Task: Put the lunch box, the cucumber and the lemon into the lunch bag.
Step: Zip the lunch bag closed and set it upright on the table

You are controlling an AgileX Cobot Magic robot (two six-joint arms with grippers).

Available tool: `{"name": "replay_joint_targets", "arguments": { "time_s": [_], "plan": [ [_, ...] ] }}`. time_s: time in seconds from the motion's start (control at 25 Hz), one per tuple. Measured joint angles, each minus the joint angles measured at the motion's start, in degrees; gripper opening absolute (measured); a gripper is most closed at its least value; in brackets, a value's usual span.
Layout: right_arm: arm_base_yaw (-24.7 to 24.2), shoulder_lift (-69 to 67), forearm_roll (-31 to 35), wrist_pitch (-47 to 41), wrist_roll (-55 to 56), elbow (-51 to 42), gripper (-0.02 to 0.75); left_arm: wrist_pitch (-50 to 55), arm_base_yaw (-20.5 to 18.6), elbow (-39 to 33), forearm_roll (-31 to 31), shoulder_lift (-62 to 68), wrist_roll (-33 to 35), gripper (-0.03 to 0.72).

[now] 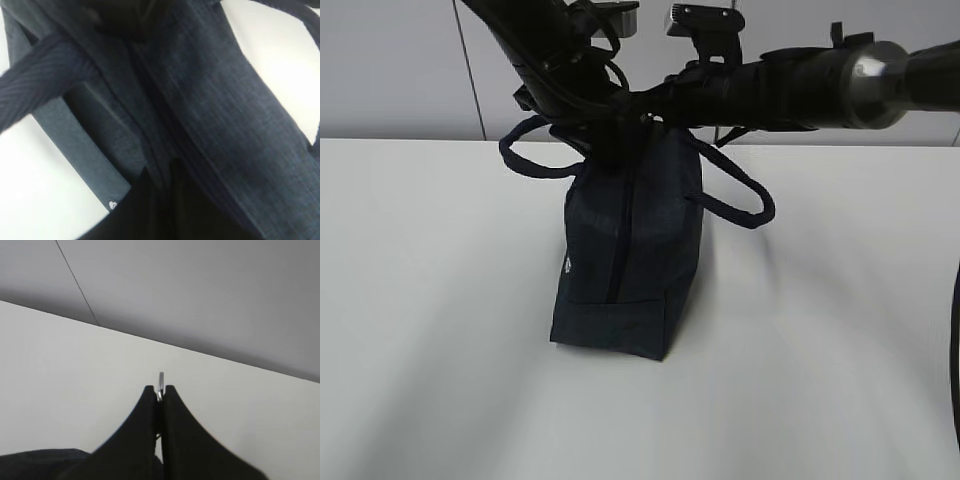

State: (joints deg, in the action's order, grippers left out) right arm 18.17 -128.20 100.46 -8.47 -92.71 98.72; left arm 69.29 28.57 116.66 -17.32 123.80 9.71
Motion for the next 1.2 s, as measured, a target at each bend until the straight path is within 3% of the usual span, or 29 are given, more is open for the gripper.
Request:
{"name": "replay_joint_targets", "arguments": {
  "time_s": [1.2],
  "plan": [
    [-1.0, -3.9, 3.8, -0.1, 0.3, 0.5, 0.0, -1.1, 0.8, 0.0, 0.6, 0.3, 1.7, -0.012]
  ]
}}
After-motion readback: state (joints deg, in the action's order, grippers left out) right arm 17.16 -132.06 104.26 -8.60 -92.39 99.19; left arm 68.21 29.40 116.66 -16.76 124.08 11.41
